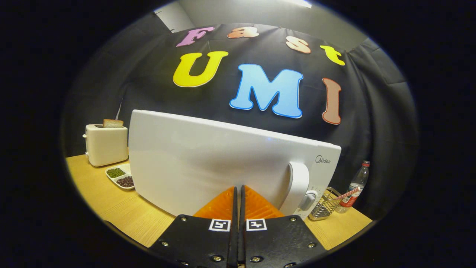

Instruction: Open the microwave, put the food inside, and close the microwave door.

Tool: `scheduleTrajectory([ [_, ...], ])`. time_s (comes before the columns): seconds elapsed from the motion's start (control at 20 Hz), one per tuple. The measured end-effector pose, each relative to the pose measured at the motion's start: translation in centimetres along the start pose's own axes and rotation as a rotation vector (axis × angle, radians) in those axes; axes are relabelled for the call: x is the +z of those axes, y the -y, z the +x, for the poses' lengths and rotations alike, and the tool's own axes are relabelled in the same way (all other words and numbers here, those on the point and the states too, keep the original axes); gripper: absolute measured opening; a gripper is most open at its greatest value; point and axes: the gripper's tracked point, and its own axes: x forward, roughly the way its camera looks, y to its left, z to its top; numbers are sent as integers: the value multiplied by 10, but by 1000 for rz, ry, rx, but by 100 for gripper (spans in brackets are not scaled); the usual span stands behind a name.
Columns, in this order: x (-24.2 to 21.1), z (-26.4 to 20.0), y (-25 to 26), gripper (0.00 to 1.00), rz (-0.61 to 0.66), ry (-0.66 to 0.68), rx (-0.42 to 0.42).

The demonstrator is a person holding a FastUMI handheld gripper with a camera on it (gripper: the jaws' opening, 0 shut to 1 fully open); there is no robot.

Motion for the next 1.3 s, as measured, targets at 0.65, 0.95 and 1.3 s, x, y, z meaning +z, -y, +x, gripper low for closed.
scheduleTrajectory([
  [0.65,20,-55,5,2,21,1,46],
  [0.95,47,-127,14,21,61,30,96],
  [1.3,99,-192,51,20,150,23,100],
])
